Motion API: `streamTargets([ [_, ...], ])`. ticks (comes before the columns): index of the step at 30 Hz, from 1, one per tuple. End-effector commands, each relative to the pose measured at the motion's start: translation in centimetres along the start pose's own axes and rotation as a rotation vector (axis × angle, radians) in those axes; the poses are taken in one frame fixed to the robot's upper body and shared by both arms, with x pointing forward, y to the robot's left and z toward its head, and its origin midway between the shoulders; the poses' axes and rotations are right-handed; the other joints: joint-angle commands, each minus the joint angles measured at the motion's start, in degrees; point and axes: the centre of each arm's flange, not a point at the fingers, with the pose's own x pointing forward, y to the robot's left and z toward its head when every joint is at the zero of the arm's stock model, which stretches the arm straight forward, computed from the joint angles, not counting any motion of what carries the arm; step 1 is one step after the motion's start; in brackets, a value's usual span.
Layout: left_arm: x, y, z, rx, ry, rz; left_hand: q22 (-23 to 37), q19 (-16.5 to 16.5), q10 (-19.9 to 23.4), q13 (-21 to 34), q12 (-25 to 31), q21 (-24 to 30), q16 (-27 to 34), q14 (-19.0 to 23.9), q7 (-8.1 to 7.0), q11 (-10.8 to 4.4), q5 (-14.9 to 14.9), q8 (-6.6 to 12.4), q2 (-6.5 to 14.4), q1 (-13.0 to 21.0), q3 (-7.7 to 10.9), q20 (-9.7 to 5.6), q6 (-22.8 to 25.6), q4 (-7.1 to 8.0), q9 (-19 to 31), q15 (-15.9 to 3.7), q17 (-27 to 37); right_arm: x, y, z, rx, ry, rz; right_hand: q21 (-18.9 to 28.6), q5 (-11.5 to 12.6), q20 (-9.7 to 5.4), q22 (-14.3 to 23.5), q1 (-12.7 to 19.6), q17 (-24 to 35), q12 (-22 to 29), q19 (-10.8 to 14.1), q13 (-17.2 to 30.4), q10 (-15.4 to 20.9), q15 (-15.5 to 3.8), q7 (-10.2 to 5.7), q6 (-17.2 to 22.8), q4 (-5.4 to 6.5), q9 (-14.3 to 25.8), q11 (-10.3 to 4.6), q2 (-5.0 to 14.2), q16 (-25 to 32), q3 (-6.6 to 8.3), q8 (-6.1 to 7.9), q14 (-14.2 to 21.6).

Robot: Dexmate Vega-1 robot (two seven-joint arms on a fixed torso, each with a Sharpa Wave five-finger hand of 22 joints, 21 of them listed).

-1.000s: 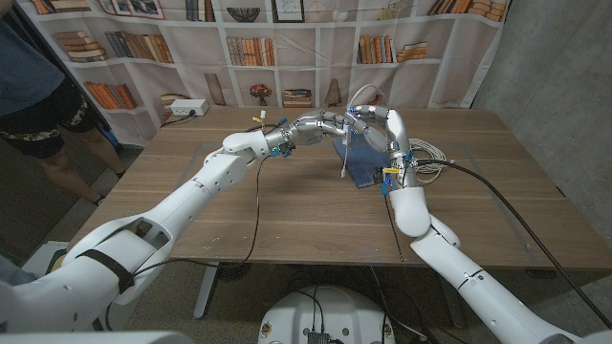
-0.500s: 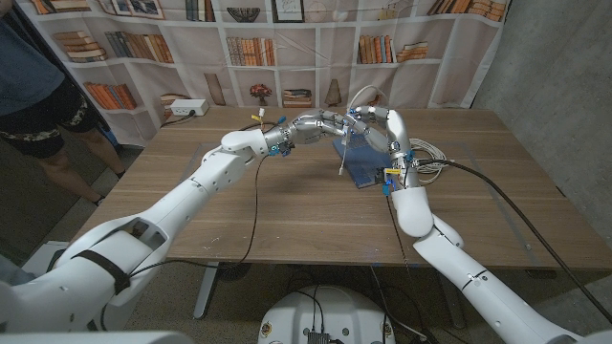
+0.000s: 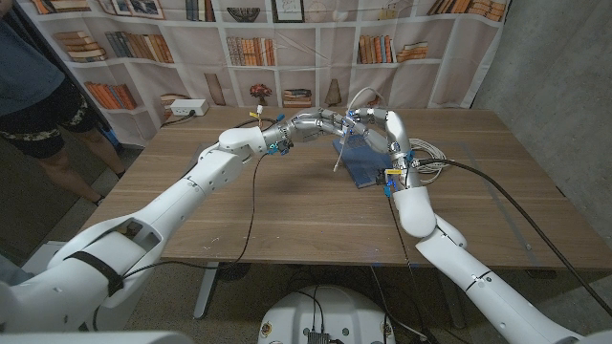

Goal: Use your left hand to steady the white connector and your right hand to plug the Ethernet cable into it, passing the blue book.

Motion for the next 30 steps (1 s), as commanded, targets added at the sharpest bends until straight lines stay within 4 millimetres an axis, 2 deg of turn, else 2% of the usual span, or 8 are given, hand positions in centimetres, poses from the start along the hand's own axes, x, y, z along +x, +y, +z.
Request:
streamTargets([
  [1, -0.01, -0.10, 0.27, 0.008, -0.001, 0.001, 0.0, 0.2, 3.0, 7.4, 0.4, -0.1, -0.1, 0.4, 0.44, -2.40, 0.5, 0.48, 1.9, -1.6, 7.99, -0.33, 0.6, 7.63, 0.2, -3.62, 0.0, -0.21, -0.05, -0.11, 0.008, 0.004, -0.001, -0.2, 0.3, 0.08, 0.2, 1.1, -0.2, 1.6, 0.1, 4.9, -0.2, -1.16, -1.95, 1.6, -0.33, 0.5, -0.53, 1.06, -0.3, 0.58, 0.62, -0.5],
  [6, 0.08, -0.14, 0.27, 0.007, -0.004, -0.002, 0.0, 0.2, 2.9, 7.4, 0.4, -0.2, -0.1, 0.4, 0.50, -2.29, 0.5, 0.47, 1.9, -1.6, 8.02, -0.36, 0.6, 7.65, 0.2, -3.56, 0.0, -0.24, 0.03, -0.11, 0.004, 0.001, 0.009, -0.2, -0.1, 0.94, 0.2, 1.1, -0.6, 1.4, 0.2, 5.1, -0.5, -1.09, -1.97, 1.7, -0.71, 0.5, -0.64, 0.70, -0.9, 0.81, 0.76, -1.6],
  [7, 0.10, -0.14, 0.26, 0.006, -0.004, -0.003, 0.0, 0.2, 3.0, 7.4, 0.4, -0.2, -0.1, 0.4, 0.49, -2.30, 0.5, 0.46, 1.8, -1.6, 8.03, -0.38, 0.6, 7.64, 0.2, -3.56, 0.0, -0.24, 0.02, -0.09, 0.003, -0.002, 0.009, -0.4, -0.5, 1.67, 0.2, 0.4, -0.7, 1.3, -0.1, 5.2, -0.6, -0.69, -2.02, 1.4, -0.39, 0.5, -0.69, 0.70, -1.1, 0.72, 0.74, -2.6],
  [13, 0.19, -0.17, 0.07, 0.001, -0.002, -0.008, 0.0, 0.2, 3.0, 7.4, 0.4, -0.1, -0.1, 0.4, 0.56, -2.30, 0.5, 0.51, 1.8, -1.6, 8.06, -0.40, 0.6, 7.57, 0.3, -3.70, 0.0, -0.19, -0.01, 0.06, -0.005, -0.007, 0.014, -0.6, -1.7, 3.00, 0.3, -1.1, -0.8, 0.1, -1.0, 5.2, -2.3, 0.08, -2.29, -0.4, 0.00, 0.6, -0.96, 0.76, -1.4, 0.88, 0.43, -6.4],
  [18, 0.25, -0.15, 0.04, 0.002, -0.002, -0.012, 0.0, 0.2, 3.0, 7.4, 0.4, -0.1, 0.0, 0.4, 0.38, -2.42, 0.5, 0.49, 1.8, -1.6, 8.04, -0.44, 0.7, 7.57, 0.2, -3.65, 0.0, -0.18, 0.01, 0.13, -0.008, -0.011, 0.019, -0.8, -2.8, 4.28, 0.4, -3.7, -0.7, -1.2, -2.1, 5.4, -5.3, 0.70, -2.39, -3.4, 0.61, 0.8, -1.09, 0.32, -1.2, 0.57, -0.17, -10.3],
  [21, 0.29, -0.14, 0.06, 0.005, 0.000, -0.016, 0.0, 0.2, 3.0, 7.4, 0.4, -0.1, 0.0, 0.4, 0.40, -2.47, 0.5, 0.49, 1.8, -1.6, 8.08, -0.43, 0.6, 7.56, 0.3, -3.68, 0.0, -0.19, 0.01, 0.12, -0.010, -0.013, 0.024, -0.8, -3.2, 5.01, 0.3, -7.6, -0.6, -2.3, -2.7, 5.4, -7.5, 1.16, -2.46, -5.4, 1.80, 1.0, -0.97, -1.09, -0.9, -0.74, -0.40, -12.2],
  [26, 0.39, -0.16, 0.05, 0.005, 0.004, -0.021, 0.0, 0.2, 2.9, 7.4, 0.4, -0.1, 0.0, 0.5, 0.37, -2.43, 0.5, 0.48, 1.8, -1.6, 8.07, -0.36, 0.6, 7.58, 0.3, -3.67, 0.0, -0.24, -0.03, 0.01, -0.007, -0.011, 0.027, -0.9, -3.3, 5.87, 0.3, -10.7, -0.4, -3.4, -3.4, 5.3, -10.2, 1.89, -2.46, -8.0, 2.70, 0.9, -0.93, -2.13, -0.9, -1.73, -1.14, -14.6],
  [30, 0.48, -0.21, 0.12, 0.009, 0.004, -0.025, 0.0, 0.2, 3.0, 7.4, 0.4, -0.1, -0.1, 0.4, 0.35, -2.40, 0.5, 0.50, 1.8, -1.6, 8.09, -0.39, 0.6, 7.58, 0.3, -3.64, 0.0, -0.29, -0.05, -0.05, -0.007, -0.007, 0.034, -1.0, -2.8, 6.48, 0.3, -12.4, -0.5, -4.2, -4.1, 5.3, -12.4, 2.70, -2.41, -10.6, 2.91, 0.7, -0.76, -3.31, -1.1, -2.36, -2.00, -16.6],
])
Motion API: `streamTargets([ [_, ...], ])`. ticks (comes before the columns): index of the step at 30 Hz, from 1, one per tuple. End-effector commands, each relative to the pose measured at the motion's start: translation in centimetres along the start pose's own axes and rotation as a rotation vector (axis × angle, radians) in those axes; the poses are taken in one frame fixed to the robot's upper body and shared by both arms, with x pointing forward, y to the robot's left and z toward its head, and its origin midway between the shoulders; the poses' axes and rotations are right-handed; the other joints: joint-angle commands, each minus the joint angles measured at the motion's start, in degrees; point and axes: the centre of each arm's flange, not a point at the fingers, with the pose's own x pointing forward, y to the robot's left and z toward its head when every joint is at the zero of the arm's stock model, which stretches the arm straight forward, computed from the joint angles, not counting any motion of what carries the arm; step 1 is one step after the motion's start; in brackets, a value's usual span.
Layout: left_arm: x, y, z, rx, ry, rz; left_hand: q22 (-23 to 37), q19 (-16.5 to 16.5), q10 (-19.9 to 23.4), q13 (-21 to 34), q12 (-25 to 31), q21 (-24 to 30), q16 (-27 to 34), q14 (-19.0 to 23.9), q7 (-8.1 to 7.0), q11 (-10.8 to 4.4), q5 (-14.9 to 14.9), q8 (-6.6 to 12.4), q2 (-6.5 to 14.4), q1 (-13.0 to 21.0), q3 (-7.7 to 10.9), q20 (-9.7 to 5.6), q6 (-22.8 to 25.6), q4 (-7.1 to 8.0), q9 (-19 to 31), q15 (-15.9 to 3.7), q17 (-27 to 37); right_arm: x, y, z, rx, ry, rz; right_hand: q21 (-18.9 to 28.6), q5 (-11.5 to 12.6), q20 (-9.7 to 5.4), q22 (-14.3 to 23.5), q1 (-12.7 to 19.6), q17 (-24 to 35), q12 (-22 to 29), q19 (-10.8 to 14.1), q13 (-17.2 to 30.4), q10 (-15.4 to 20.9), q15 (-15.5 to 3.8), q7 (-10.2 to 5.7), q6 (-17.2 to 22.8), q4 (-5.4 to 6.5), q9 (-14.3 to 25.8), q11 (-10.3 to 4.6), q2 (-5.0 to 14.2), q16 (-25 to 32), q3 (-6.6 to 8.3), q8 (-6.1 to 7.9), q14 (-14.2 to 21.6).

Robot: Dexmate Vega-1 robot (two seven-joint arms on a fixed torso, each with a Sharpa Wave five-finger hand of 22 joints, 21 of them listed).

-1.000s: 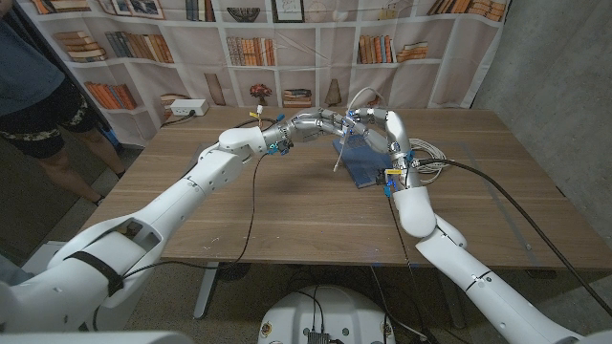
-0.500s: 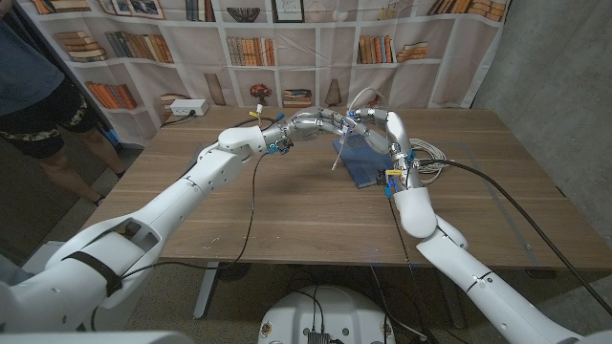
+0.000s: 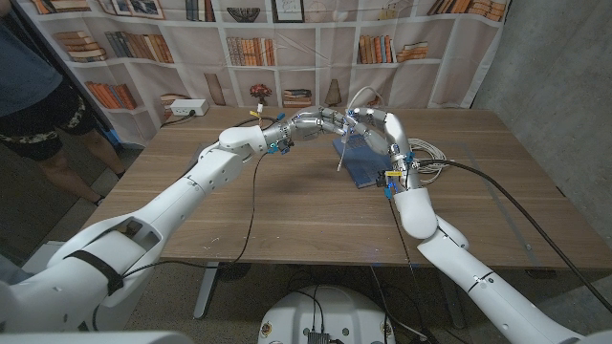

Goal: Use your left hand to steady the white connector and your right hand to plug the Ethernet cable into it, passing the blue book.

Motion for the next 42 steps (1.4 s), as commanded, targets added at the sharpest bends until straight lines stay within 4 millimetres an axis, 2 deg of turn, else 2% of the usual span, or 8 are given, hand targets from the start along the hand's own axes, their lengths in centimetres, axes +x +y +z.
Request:
streamTargets([
  [1, 0.3, -0.1, 0.0, 0.007, 0.008, -0.015, 0.0, 0.2, 2.9, 7.3, 0.4, -0.1, -0.1, 0.4, 0.34, -2.60, 0.5, 0.31, 1.8, -1.6, 8.10, -0.39, 0.6, 7.59, 0.2, -3.63, 0.0, 0.0, -0.1, 0.0, 0.000, -0.001, 0.015, -0.2, 0.4, 0.77, 0.2, -1.9, 0.2, -1.0, -0.5, -0.1, -2.5, -2.76, 0.09, -2.5, 0.18, -0.2, 0.08, -0.67, 0.2, -0.56, -0.90, -1.7],
  [12, 0.5, -0.2, 0.1, 0.013, 0.001, -0.027, 0.0, 0.2, 2.8, 7.4, 0.4, -0.1, 0.0, 0.4, 0.35, -2.59, 0.5, 0.32, 1.8, -1.6, 8.13, -0.38, 0.7, 7.55, 0.2, -3.72, 0.0, -0.2, -0.2, -0.1, -0.004, 0.018, 0.028, -0.4, 1.2, 2.50, 0.2, -6.3, 0.1, -3.1, -2.2, -1.9, -9.9, 0.30, 0.61, -10.0, 1.24, -0.4, 0.77, -2.17, 0.1, -1.80, -2.38, -7.7],
  [19, 0.5, -0.2, 0.2, 0.012, -0.012, -0.037, 0.0, 0.1, 2.8, 7.4, 0.3, -0.2, -0.1, 0.3, 0.30, -2.62, 0.5, 0.28, 1.8, -1.7, 8.16, -0.30, 0.6, 7.60, 0.2, -3.64, 0.0, -0.1, -0.3, 0.0, -0.006, 0.025, 0.024, -0.5, 1.3, 3.12, 0.2, -8.3, 0.1, -3.6, -3.3, -3.0, -13.4, 1.44, 2.21, -12.9, 1.85, -0.4, 2.35, -2.49, -0.1, -2.37, -2.55, -11.0],
  [24, 0.4, -0.2, 0.0, 0.007, -0.008, -0.032, 0.0, 0.1, 2.8, 7.4, 0.4, -0.2, -0.1, 0.3, 0.33, -2.58, 0.5, 0.28, 1.7, -1.7, 8.15, -0.34, 0.6, 7.59, 0.2, -3.65, 0.0, -0.1, -0.4, -0.4, 0.022, 0.041, 0.018, -0.5, 1.4, 3.27, 0.2, -9.3, 0.2, -3.5, -3.5, -3.4, -14.0, 2.03, 2.71, -13.7, 2.25, -0.4, 3.36, -2.56, 0.1, -2.68, -2.50, -11.6],
  [28, 0.1, -0.1, 0.2, 0.009, -0.014, -0.027, 0.0, 0.1, 2.8, 7.4, 0.4, -0.1, 0.0, 0.3, 0.36, -2.60, 0.5, 0.29, 1.7, -1.6, 8.15, -0.39, 0.6, 7.55, 0.2, -3.75, 0.0, -0.2, -0.5, -0.5, 0.035, 0.046, 0.015, -0.3, 1.3, 3.38, 0.2, -12.3, 0.2, -3.1, -3.6, -4.2, -14.8, 2.98, 4.21, -14.1, 3.73, -0.4, 5.16, -2.33, 0.5, -3.53, -2.12, -11.8],
  [34, -0.6, 0.4, 0.0, -0.019, -0.026, -0.005, 0.0, 0.2, 2.9, 7.3, 0.4, -0.1, 0.0, 0.3, 0.38, -2.65, 0.5, 0.31, 1.7, -1.7, 8.15, -0.40, 0.7, 7.58, 0.2, -3.68, 0.0, -0.9, -0.8, -1.3, 0.087, 0.065, -0.008, -0.3, 1.0, 3.45, 0.2, -16.5, 0.3, -2.4, -4.0, -5.2, -14.4, 4.17, 5.76, -14.0, 5.95, -0.4, 6.64, -1.77, 0.8, -4.70, -1.71, -12.0],
  [39, -0.8, 0.8, -0.2, -0.043, -0.037, 0.000, 0.0, 0.2, 2.9, 7.3, 0.4, -0.1, 0.0, 0.3, 0.31, -2.67, 0.5, 0.30, 1.7, -1.7, 8.16, -0.45, 0.7, 7.58, 0.2, -3.70, 0.1, -1.5, -1.2, -1.4, 0.116, 0.059, -0.047, -0.1, 0.7, 3.07, 0.3, -20.8, 0.3, -2.0, -3.9, -6.1, -13.8, 4.60, 6.65, -13.2, 8.20, -0.4, 7.58, -1.11, 1.2, -5.84, -1.30, -11.0],
  [42, -0.8, 1.0, -0.3, -0.057, -0.041, -0.006, 0.0, 0.2, 2.9, 7.4, 0.4, -0.1, 0.0, 0.3, 0.37, -2.71, 0.5, 0.30, 1.7, -1.7, 8.17, -0.45, 0.6, 7.59, 0.2, -3.69, 0.1, -1.8, -1.5, -1.2, 0.122, 0.059, -0.074, 0.0, 0.6, 2.77, 0.3, -22.1, 0.3, -1.7, -3.8, -6.4, -13.4, 4.71, 7.05, -12.5, 8.90, -0.4, 7.63, -0.86, 1.2, -6.19, -1.08, -10.9],
])
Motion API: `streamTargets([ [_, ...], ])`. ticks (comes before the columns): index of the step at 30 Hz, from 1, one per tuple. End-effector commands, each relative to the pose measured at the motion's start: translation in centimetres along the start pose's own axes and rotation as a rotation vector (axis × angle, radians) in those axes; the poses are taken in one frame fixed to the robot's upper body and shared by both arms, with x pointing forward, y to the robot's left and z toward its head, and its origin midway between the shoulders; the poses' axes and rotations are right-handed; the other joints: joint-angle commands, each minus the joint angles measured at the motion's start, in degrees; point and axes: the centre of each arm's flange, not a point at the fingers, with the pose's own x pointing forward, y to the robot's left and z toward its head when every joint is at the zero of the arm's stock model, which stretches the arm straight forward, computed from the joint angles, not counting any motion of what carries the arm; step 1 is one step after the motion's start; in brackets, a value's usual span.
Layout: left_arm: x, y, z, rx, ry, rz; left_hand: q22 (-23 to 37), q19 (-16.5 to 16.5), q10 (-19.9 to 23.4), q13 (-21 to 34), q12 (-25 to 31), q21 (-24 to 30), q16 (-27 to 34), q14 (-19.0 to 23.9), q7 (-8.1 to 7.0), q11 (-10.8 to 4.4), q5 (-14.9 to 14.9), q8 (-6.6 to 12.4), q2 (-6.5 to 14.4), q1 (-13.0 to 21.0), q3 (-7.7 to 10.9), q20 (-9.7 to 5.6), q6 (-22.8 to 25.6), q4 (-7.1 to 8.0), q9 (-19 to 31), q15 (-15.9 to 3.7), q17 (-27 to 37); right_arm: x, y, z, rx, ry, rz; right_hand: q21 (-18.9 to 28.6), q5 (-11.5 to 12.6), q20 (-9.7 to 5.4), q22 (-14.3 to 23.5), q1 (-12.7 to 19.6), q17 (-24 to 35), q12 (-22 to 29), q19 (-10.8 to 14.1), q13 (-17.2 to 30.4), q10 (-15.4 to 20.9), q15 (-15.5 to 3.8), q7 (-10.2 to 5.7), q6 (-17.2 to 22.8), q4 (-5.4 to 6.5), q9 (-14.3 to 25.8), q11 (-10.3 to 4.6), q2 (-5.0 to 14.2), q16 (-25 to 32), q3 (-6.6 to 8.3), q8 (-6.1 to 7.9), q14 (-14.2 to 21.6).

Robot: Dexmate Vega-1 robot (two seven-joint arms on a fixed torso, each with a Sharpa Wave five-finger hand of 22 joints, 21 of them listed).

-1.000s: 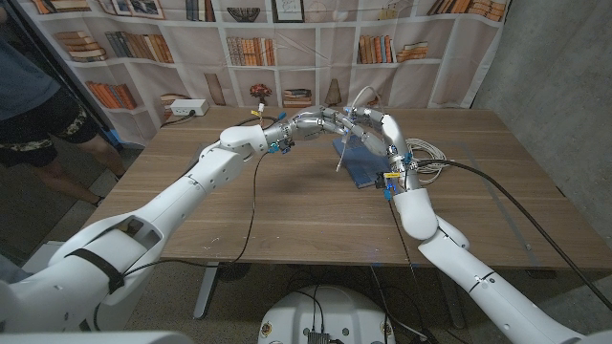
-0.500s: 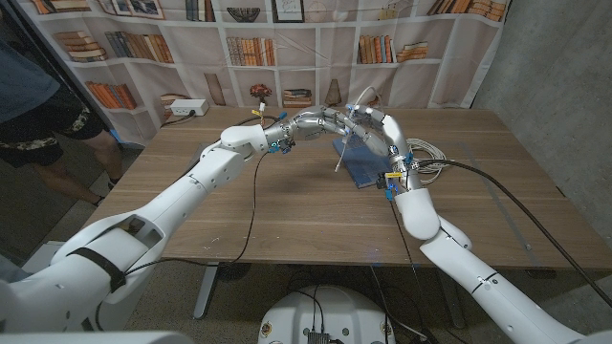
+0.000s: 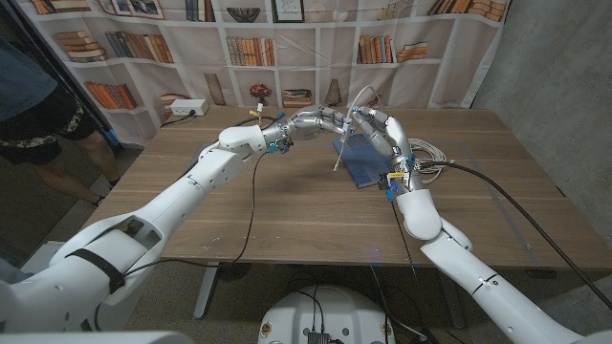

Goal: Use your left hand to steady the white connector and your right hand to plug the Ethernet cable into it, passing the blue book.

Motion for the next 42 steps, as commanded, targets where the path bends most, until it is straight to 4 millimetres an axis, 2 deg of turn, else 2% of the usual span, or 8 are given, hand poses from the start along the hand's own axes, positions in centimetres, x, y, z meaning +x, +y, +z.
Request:
streamTargets([
  [1, -0.6, 0.8, -0.4, -0.053, -0.022, 0.005, 0.0, 0.2, 2.9, 7.4, 0.4, -0.1, 0.0, 0.3, 0.36, -2.69, 0.5, 0.34, 2.0, -1.4, 8.18, -0.44, 0.6, 7.60, 0.3, -3.68, 0.1, -1.3, -1.0, -0.3, 0.057, 0.003, -0.076, 0.3, -0.2, -0.71, 0.3, -1.9, 0.3, 0.8, 0.0, -0.3, 0.7, 0.49, 0.60, 0.9, 1.24, 0.1, 0.55, 0.31, 0.6, -0.38, 0.59, 0.7],
  [5, -0.6, 0.9, -0.7, -0.083, -0.033, -0.011, 0.0, 0.2, 2.8, 7.4, 0.4, -0.1, 0.0, 0.4, 0.23, -2.69, 0.5, 0.33, 2.0, -1.4, 8.19, -0.38, 0.6, 7.59, 0.3, -3.70, 0.1, -1.9, -1.6, 0.0, 0.060, 0.005, -0.113, 0.3, -0.2, -0.69, 0.3, -2.7, 0.3, 0.8, 0.1, -0.6, 0.8, 0.65, 0.94, 1.9, 1.64, 0.1, 0.81, 0.42, 0.6, -0.63, 0.90, 0.8],
  [12, -0.7, 1.0, -1.3, -0.117, -0.039, -0.042, 0.0, 0.2, 2.9, 7.4, 0.4, -0.1, 0.0, 0.4, 0.34, -2.73, 0.5, 0.32, 2.0, -1.4, 8.21, -0.49, 0.5, 7.57, 0.3, -3.77, 0.1, -2.7, -2.4, 0.7, 0.034, 0.014, -0.181, 0.3, -0.3, -0.58, 0.3, -3.7, 0.2, 0.7, 0.0, -1.0, 0.4, 0.82, 0.45, 3.4, 2.02, 0.0, 0.95, 0.48, 0.3, -0.95, 1.27, 0.4],
  [15, -0.6, 1.2, -1.7, -0.138, -0.040, -0.055, 0.0, 0.2, 2.8, 7.4, 0.4, -0.1, 0.0, 0.3, 0.21, -2.75, 0.5, 0.35, 2.1, -1.4, 8.24, -0.53, 0.6, 7.60, 0.3, -3.71, 0.1, -2.8, -2.7, 1.0, 0.027, 0.024, -0.194, 0.3, -0.3, -0.56, 0.3, -4.1, 0.2, 0.7, -0.2, -1.1, 0.3, 0.12, 0.23, 3.1, 2.13, -0.1, 0.80, 0.51, 0.4, -1.06, 1.10, 0.5],
  [21, 0.2, 1.4, -2.8, -0.210, -0.041, -0.080, 0.0, 0.2, 2.8, 7.4, 0.4, -0.1, 0.1, 0.4, 0.27, -2.75, 0.5, 0.31, 2.1, -1.5, 8.20, -0.54, 0.5, 7.61, 0.3, -3.75, 0.1, -2.7, -3.6, 1.4, 0.028, 0.022, -0.219, 0.2, -0.3, -0.55, 0.3, -4.6, 0.1, 0.7, -0.5, -1.3, 0.1, -0.11, 0.12, 3.1, 2.29, -0.1, 0.57, 0.57, 0.2, -1.20, 0.99, 0.2],
  [27, 0.2, 1.1, -3.2, -0.238, -0.045, -0.072, 0.0, 0.3, 2.8, 7.4, 0.4, -0.1, 0.0, 0.4, 0.03, -2.76, 0.5, 0.34, 2.1, -1.4, 8.21, -0.57, 0.6, 7.57, 0.3, -3.78, 0.1, -2.6, -4.5, 1.6, 0.033, -0.005, -0.238, 0.1, -0.3, -0.73, 0.3, -5.2, 0.1, 1.0, -0.8, -1.5, 0.6, -0.11, 0.47, 3.8, 2.49, -0.1, 0.75, 0.67, 0.3, -1.38, 1.15, 0.4],
  [38, -0.3, 1.2, -2.6, -0.179, -0.002, -0.038, 0.0, 0.2, 2.7, 7.5, 0.3, -0.1, 0.1, 0.4, 0.01, -2.83, 0.5, 0.37, 2.1, -1.4, 8.21, -0.53, 0.6, 7.56, 0.3, -3.79, 0.1, -2.6, -4.5, 1.2, 0.061, -0.020, -0.252, 0.1, -0.4, -0.78, 0.3, -5.7, 0.1, 1.3, -1.0, -1.8, 1.2, -0.27, 0.70, 4.5, 2.62, -0.1, 1.04, 0.83, 0.4, -1.51, 1.28, 0.8],
  [42, -0.5, 1.1, -2.7, -0.165, 0.069, -0.001, 0.0, 0.3, 2.7, 7.5, 0.3, -0.1, 0.0, 0.2, 0.18, -2.97, 0.5, 0.31, 2.1, -1.5, 8.26, -0.51, 0.5, 7.57, 0.3, -3.74, 0.1, -2.4, -4.4, 1.0, 0.068, -0.017, -0.246, 0.1, -0.4, -0.77, 0.3, -5.8, 0.1, 1.3, -1.1, -1.9, 1.3, -0.30, 0.71, 4.6, 2.64, -0.1, 1.04, 0.86, 0.4, -1.54, 1.28, 0.8],
])
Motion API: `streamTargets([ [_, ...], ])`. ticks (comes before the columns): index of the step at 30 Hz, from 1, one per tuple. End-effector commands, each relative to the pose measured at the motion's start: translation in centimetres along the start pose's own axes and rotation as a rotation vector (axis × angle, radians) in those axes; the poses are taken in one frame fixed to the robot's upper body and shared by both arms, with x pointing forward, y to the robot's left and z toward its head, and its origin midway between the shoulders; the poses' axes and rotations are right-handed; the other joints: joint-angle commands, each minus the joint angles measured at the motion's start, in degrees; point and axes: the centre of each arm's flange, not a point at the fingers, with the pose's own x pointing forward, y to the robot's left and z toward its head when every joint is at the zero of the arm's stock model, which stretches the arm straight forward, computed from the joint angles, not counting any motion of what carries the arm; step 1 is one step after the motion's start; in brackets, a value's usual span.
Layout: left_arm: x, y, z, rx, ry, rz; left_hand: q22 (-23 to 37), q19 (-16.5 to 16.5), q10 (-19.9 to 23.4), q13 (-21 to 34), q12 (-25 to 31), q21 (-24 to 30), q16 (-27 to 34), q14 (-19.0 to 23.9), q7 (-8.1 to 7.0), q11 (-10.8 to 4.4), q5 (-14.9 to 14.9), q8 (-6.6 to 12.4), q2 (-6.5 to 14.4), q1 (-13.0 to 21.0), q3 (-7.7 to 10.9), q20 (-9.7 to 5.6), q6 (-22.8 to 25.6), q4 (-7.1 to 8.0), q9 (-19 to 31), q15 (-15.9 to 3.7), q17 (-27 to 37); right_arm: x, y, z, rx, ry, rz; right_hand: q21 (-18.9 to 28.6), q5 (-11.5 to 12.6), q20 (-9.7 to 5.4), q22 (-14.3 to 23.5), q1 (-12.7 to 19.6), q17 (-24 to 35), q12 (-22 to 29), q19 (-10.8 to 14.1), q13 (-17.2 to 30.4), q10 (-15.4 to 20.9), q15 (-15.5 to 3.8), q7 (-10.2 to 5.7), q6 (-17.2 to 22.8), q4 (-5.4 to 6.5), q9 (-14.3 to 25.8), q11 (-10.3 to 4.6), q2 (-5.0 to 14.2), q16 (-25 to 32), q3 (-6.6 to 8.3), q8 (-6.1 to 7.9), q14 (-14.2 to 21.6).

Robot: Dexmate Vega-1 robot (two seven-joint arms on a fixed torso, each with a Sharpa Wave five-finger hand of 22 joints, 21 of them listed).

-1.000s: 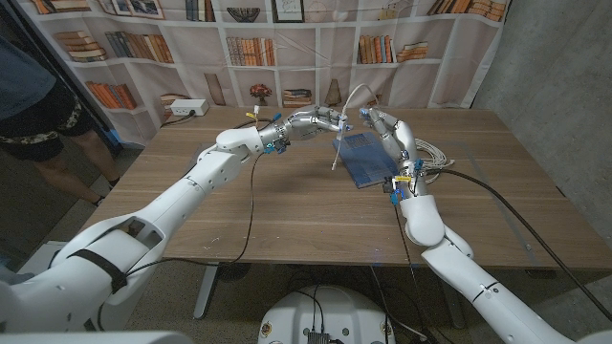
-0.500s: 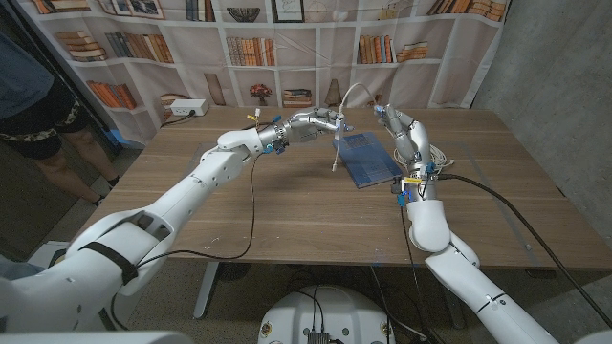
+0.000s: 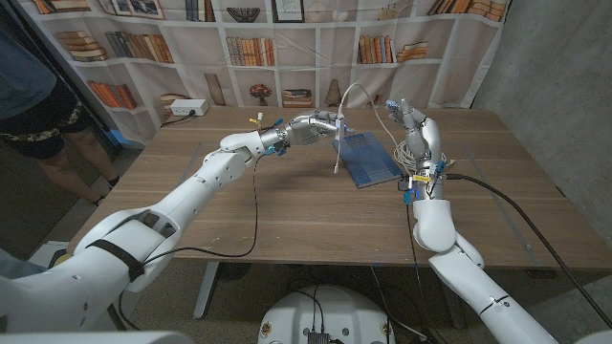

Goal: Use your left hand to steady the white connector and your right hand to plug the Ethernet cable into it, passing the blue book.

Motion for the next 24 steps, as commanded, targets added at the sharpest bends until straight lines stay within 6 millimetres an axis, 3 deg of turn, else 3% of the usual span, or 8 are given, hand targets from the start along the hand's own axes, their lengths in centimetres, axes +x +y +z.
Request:
streamTargets([
  [1, -0.5, -0.1, 0.0, 0.044, 0.111, 0.076, 0.0, 0.0, 2.7, 7.5, 0.3, -0.1, 0.0, 0.2, 0.25, -2.98, 0.6, 0.24, 2.1, -1.5, 8.04, -0.24, 0.4, 7.85, 0.1, -3.69, 0.1, 0.2, -0.1, -0.2, 0.025, -0.009, -0.010, 0.0, -0.1, -0.01, 0.3, -0.5, 0.1, 0.4, -0.4, 0.1, 0.4, -0.17, 0.07, 0.6, 0.53, 0.1, -0.08, -0.06, 0.4, -0.05, 0.45, 0.5],
  [11, -1.2, 0.0, 0.9, 0.136, 0.245, 0.136, 0.0, 0.4, 2.4, 7.5, 0.2, 0.0, -0.2, 0.1, 0.24, -2.85, 0.6, 0.17, 2.3, -1.8, 8.17, -0.40, -0.3, 8.13, 0.4, -3.37, 0.0, 0.3, 0.1, -0.2, 0.020, 0.004, -0.010, 0.1, -0.1, 0.18, 0.3, -0.7, 0.1, 0.6, -0.5, -0.1, 0.7, -0.29, 0.06, 0.8, 0.54, 0.1, -0.08, 0.02, 0.4, -0.10, 0.44, 0.6],
  [24, -1.2, -0.1, 1.1, 0.146, 0.242, 0.125, 0.1, 0.3, 2.2, 7.5, 0.1, 0.0, -0.3, -0.2, 0.34, -2.71, 0.6, 0.21, 2.3, -2.0, 8.36, -0.66, -0.5, 8.20, 0.6, -3.35, -0.1, 0.4, 0.3, -0.3, 0.026, 0.002, 0.000, 0.1, -0.1, 0.35, 0.3, -0.9, 0.0, 0.6, -0.6, -0.3, 0.8, -0.40, 0.00, 0.9, 0.50, 0.1, -0.11, 0.14, 0.4, -0.12, 0.38, 0.7],
])
